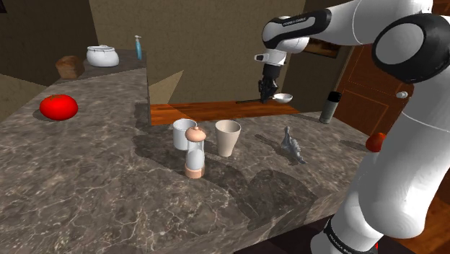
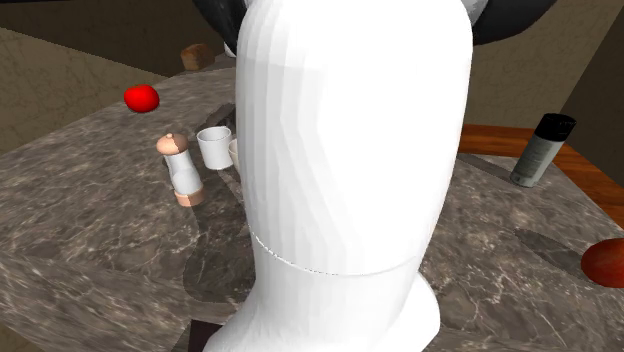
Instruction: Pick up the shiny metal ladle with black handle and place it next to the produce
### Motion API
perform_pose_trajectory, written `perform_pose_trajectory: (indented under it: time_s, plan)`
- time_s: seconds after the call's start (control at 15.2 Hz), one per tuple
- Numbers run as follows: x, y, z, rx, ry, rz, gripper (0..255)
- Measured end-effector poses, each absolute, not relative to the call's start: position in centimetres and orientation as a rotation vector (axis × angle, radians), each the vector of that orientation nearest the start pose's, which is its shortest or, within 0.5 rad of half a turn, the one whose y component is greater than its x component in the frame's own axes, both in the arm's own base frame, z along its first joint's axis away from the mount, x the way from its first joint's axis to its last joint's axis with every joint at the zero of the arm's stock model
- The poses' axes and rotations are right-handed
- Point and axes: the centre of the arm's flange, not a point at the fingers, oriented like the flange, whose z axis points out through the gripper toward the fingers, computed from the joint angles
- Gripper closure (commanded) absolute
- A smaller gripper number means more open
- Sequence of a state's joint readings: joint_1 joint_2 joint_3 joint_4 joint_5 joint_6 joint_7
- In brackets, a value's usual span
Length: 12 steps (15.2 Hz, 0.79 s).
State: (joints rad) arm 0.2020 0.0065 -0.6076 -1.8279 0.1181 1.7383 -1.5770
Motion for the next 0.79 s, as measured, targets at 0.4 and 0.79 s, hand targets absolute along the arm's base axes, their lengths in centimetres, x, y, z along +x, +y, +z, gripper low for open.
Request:
perform_pose_trajectory:
  time_s: [0.4, 0.79]
  plan:
    - [45.1, -24.9, 51.4, -2.522, -1.627, -0.063, 255]
    - [38.7, -29.8, 51.3, -2.521, -1.627, -0.063, 255]
